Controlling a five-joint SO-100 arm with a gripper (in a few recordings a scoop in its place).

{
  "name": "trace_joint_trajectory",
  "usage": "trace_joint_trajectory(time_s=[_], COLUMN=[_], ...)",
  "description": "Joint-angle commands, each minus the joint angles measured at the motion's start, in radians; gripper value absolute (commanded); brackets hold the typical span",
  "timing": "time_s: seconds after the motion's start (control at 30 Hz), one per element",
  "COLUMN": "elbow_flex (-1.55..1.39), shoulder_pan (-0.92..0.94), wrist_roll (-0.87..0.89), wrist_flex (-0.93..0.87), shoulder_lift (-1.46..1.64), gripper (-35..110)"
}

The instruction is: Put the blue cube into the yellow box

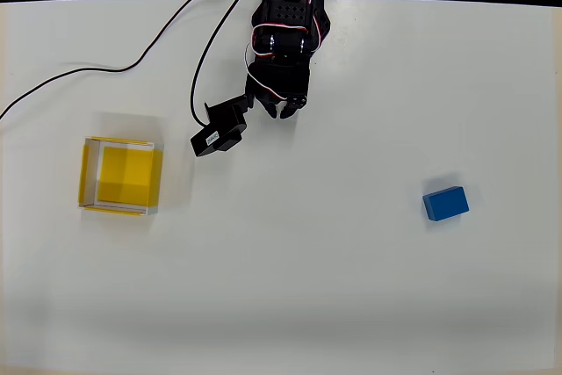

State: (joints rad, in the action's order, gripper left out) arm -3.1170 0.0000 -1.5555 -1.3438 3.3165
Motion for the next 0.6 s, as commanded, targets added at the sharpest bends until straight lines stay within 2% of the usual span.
trace_joint_trajectory(time_s=[0.0, 0.47, 0.57], elbow_flex=[-0.028, -0.028, -0.028], shoulder_pan=[-0.008, -0.041, -0.057], wrist_roll=[-0.014, -0.052, -0.005], wrist_flex=[-0.009, -0.012, -0.011], shoulder_lift=[0.025, 0.023, 0.026], gripper=[0, 0, 0])
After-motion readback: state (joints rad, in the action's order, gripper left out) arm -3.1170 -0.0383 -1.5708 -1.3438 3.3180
